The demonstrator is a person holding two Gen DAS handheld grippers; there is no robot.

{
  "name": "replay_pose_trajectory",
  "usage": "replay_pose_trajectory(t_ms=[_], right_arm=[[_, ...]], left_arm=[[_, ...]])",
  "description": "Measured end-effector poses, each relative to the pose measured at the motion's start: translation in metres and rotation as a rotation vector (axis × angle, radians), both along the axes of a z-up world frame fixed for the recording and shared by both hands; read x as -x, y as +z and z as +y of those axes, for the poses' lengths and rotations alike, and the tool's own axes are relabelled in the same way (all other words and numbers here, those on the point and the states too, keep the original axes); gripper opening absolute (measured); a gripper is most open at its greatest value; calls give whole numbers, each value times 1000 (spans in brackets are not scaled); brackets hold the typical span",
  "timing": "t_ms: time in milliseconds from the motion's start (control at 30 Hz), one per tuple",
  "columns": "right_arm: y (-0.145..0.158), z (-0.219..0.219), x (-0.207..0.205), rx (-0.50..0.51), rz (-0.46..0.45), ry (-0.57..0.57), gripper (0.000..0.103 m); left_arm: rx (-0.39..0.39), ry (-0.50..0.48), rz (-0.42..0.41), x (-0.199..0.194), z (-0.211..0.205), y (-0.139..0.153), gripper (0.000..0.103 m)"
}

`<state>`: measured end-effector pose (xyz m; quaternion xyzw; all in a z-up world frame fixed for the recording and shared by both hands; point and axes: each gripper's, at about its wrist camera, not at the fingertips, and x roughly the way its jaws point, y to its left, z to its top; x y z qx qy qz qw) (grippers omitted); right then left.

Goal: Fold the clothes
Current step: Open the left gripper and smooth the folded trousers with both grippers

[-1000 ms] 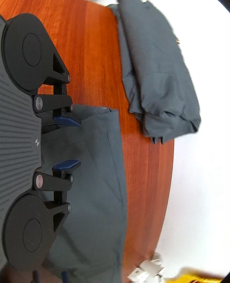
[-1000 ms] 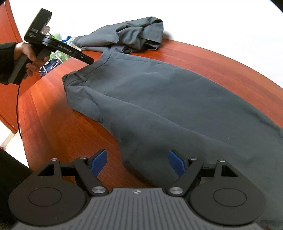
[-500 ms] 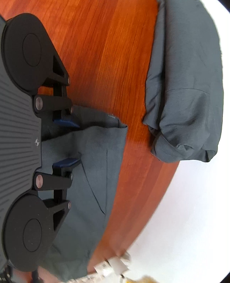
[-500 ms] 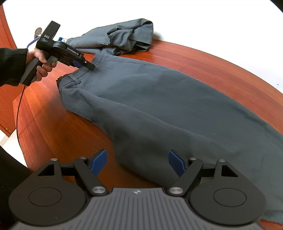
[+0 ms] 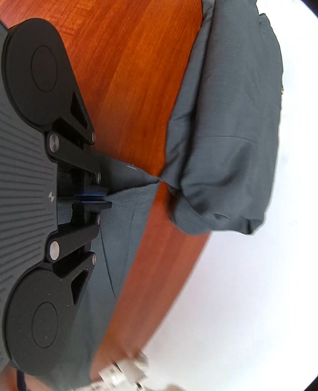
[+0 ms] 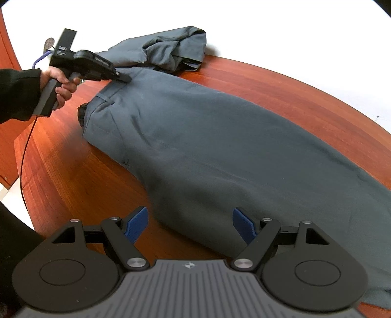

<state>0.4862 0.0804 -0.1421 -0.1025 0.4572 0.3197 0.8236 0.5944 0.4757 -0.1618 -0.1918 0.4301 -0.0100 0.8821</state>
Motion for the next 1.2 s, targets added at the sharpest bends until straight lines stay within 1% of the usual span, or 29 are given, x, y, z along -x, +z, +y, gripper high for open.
replay_pose_trajectory(t_ms=[33, 100, 133, 167, 200, 367, 467, 567, 633, 700, 800, 900, 1033, 1133, 1200], right_arm=[[1, 0, 0, -2, -3, 1, 83], [1, 1, -1, -5, -9, 3, 83], [2, 2, -2, -7, -11, 4, 83], [2, 2, -2, -10, -13, 7, 83], [2, 2, -3, -11, -13, 8, 83], [0, 4, -6, -24, -15, 16, 83], [1, 5, -7, -32, -25, 23, 83], [1, 9, -8, -26, -38, 26, 83], [-1, 11, -11, -15, -46, 17, 83], [-3, 13, -14, -3, -51, 5, 83], [-6, 16, -19, 16, -56, -12, 83], [-12, 18, -26, 45, -59, -32, 83], [-23, 18, -33, 81, -36, -54, 83], [-33, 18, -37, 110, -16, -53, 83], [-39, 16, -38, 124, 0, -58, 83]], left_arm=[[0, 3, 12, -1, -1, -1, 6], [3, -6, 14, -1, -3, 4, 16], [-1, -16, 9, 1, -4, 7, 25], [-13, -29, 4, 4, -5, 12, 32], [-26, -44, -1, 8, -6, 18, 33], [-54, -87, -8, 23, -10, 32, 35], [-63, -123, -11, 35, -20, 39, 35], [-75, -223, 3, 46, -47, 37, 35], [-70, -265, 14, 50, -58, 34, 35], [-78, -330, 43, 56, -77, 24, 35], [-87, -388, 83, 62, -94, 11, 35], [-90, -411, 96, 64, -98, 4, 35], [-87, -435, 127, 66, -95, -5, 35], [-81, -462, 131, 69, -92, -6, 35], [-99, -483, 133, 70, -91, -8, 35]])
